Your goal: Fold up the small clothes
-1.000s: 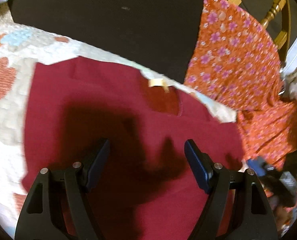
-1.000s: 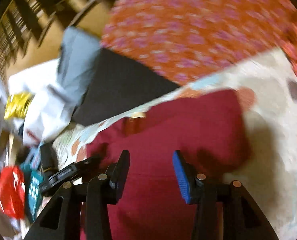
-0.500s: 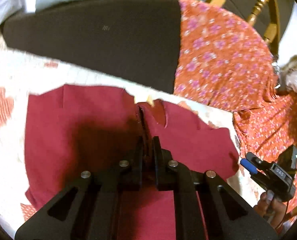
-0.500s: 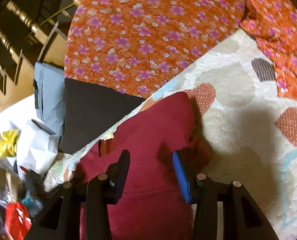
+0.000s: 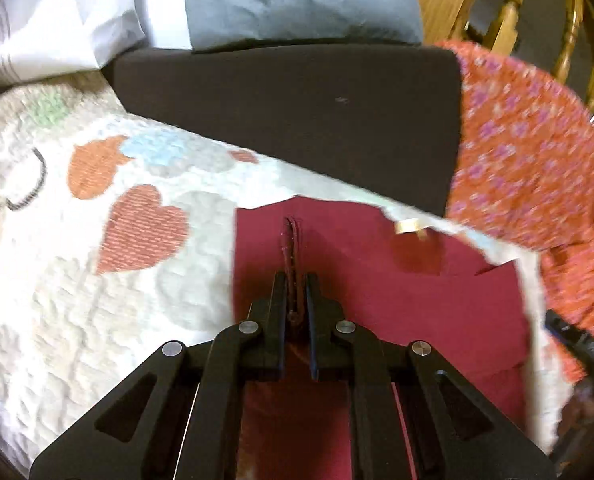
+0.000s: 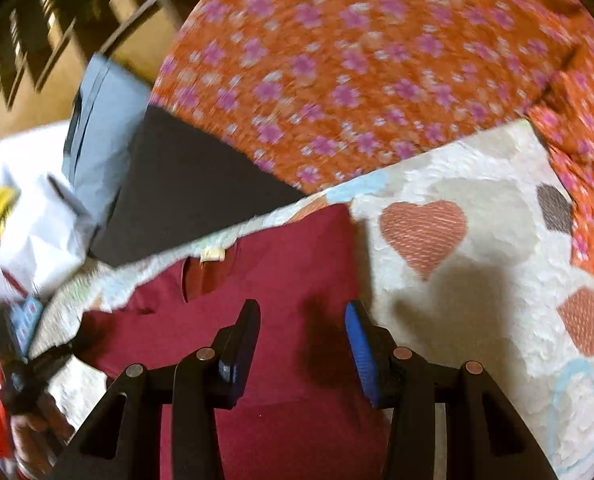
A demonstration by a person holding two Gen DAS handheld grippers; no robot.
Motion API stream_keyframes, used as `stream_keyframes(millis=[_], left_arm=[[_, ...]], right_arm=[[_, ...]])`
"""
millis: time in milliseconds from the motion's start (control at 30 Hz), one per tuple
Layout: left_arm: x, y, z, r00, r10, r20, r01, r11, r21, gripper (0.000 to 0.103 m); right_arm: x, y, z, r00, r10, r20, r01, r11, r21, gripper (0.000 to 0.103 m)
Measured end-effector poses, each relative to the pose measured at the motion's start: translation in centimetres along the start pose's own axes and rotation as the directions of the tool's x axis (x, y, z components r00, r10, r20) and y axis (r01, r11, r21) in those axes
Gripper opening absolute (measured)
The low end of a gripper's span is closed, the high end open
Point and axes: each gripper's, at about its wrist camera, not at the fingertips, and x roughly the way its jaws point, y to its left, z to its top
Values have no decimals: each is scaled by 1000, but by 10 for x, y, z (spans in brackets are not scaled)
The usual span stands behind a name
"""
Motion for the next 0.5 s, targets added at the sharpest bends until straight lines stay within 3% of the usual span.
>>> stream_keyframes(millis=[233,333,500], left_arm=[[21,7,-17,994,40,-100,-43,999,-21,7],[24,10,-23,991,37,-132,-44,998,-45,7],[26,5,-26,990,60,-131,-63,998,-19,7]], right_arm=[[54,13,1,988,-147,-56,136,978,-156,43],[79,10,2,962,-238,-132,203,951,-233,43],[48,11,10,974,-210,-85,191,963,-191,43]])
